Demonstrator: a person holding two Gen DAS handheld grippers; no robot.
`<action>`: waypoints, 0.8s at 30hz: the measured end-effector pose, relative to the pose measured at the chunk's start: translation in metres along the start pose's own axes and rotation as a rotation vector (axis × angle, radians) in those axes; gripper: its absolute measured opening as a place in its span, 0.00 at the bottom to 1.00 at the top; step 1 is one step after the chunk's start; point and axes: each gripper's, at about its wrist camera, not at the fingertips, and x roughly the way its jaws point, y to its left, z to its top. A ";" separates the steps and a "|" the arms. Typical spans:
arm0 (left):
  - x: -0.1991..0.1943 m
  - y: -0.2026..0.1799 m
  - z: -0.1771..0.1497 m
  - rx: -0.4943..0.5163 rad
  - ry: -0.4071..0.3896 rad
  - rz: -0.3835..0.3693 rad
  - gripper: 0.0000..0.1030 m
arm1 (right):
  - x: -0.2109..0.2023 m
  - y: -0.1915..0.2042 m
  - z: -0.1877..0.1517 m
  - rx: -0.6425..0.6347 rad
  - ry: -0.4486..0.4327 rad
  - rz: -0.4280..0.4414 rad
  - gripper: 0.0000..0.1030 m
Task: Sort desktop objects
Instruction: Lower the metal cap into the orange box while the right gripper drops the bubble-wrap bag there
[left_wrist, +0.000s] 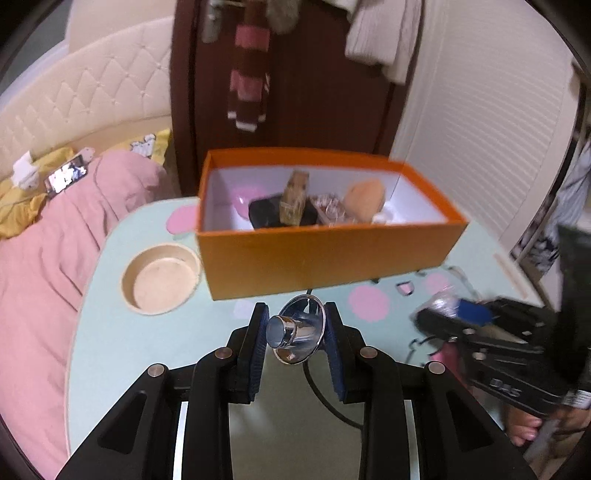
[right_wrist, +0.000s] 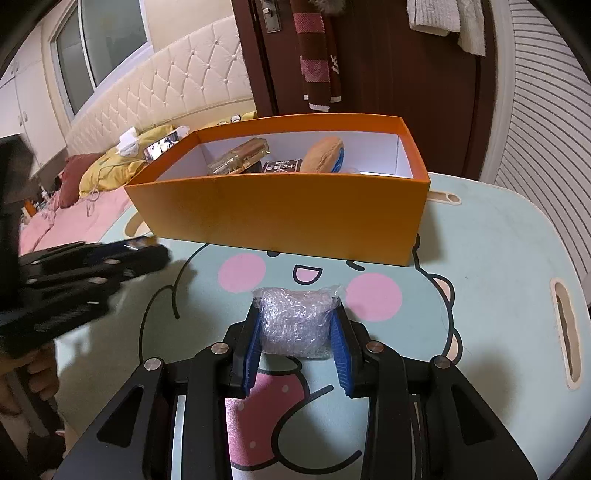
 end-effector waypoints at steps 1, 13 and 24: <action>-0.006 0.001 0.001 -0.002 -0.013 -0.005 0.27 | -0.001 0.000 0.000 0.003 -0.002 0.003 0.34; -0.035 -0.007 0.049 0.049 -0.132 -0.058 0.27 | -0.044 0.017 0.036 -0.066 -0.129 0.044 0.34; 0.040 -0.013 0.092 0.101 -0.067 -0.061 0.27 | 0.005 0.013 0.110 -0.084 -0.119 -0.020 0.34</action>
